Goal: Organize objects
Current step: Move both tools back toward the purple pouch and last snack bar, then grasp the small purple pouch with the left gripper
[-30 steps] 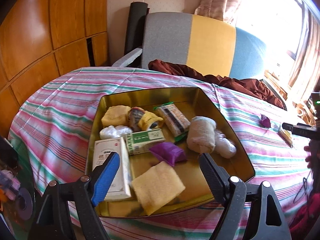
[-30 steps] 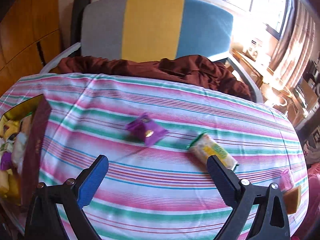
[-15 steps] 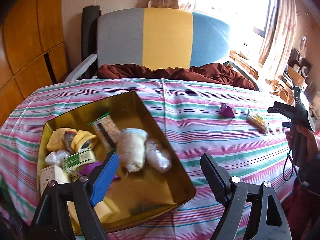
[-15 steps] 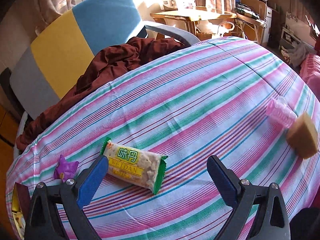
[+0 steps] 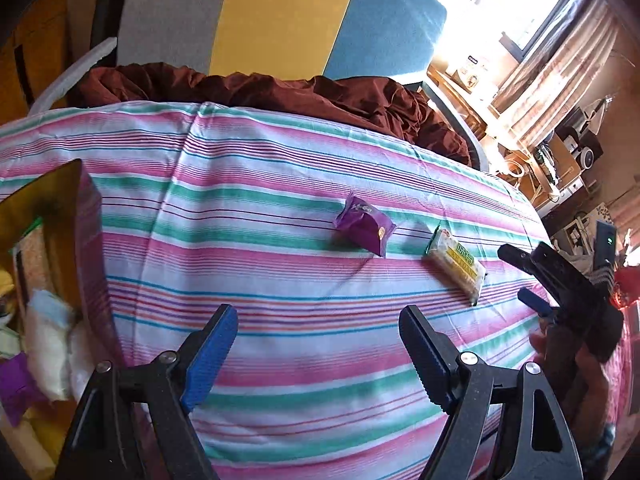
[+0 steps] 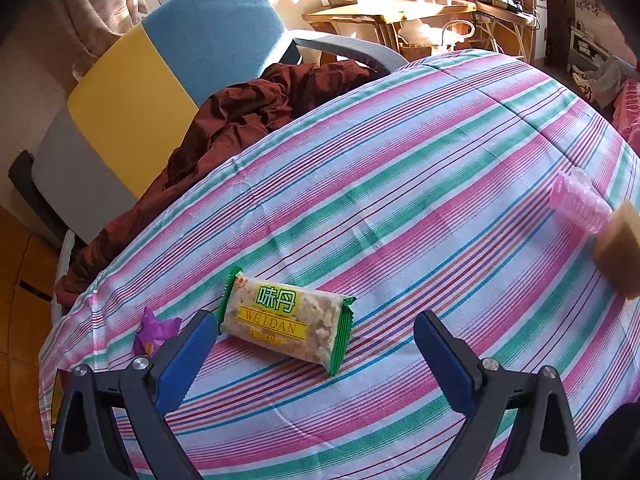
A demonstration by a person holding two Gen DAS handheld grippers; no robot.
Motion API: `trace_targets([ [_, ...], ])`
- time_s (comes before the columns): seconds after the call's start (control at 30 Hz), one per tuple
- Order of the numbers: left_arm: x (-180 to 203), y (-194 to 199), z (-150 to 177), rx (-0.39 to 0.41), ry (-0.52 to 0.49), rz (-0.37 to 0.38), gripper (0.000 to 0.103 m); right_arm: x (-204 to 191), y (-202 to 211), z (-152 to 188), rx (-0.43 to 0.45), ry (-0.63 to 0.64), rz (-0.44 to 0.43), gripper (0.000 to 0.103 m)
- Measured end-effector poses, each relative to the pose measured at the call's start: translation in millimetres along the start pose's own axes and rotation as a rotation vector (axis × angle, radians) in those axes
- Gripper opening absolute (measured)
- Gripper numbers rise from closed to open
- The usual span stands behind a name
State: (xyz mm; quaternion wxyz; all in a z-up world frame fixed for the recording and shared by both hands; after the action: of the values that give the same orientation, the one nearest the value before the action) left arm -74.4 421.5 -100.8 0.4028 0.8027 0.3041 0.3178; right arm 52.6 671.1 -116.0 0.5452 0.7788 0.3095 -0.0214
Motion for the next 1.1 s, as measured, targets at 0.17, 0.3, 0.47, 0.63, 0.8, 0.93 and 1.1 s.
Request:
trace_targets([
  [0.17,13,-46,-25,-0.066,0.082,0.011,0.081,-6,-1,-2,-0.009,-0.001,-0.034,0.101],
  [0.3,18,-77,-44,-0.091,0.147,-0.004,0.079,-7,0,-3,-0.008,-0.009,-0.050,0.101],
  [0.47,22,-103,-62,-0.089,0.184,-0.031,0.078,-4,0,-6,0.000,-0.033,-0.058,0.101],
  [0.63,28,-120,-73,-0.072,0.080,-0.112,0.078,-1,-1,-7,-0.005,-0.043,-0.055,0.101],
  [0.8,39,-135,-75,-0.080,-0.139,-0.191,0.081,3,-4,-6,-0.018,-0.044,-0.035,0.101],
  [0.93,33,-126,-67,-0.033,-0.216,-0.208,0.060,5,-7,-5,-0.030,-0.045,-0.023,0.101],
  [1.1,15,-100,-42,-0.020,-0.245,-0.126,0.039,3,-11,-3,-0.041,-0.036,-0.009,0.101],
])
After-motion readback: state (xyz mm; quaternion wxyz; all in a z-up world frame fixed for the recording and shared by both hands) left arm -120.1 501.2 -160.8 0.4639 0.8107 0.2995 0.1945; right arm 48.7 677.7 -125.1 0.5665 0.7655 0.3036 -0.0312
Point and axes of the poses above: each gripper's, at about its wrist camera, not at the fingertips, and y roughly against the way its jaws point, x to its right, z to its underside, the point moved 7 cm from there along -y, roughly the way its jaws point, and after that the axes turned 6 degrees about -y, right-handed, at the moved point
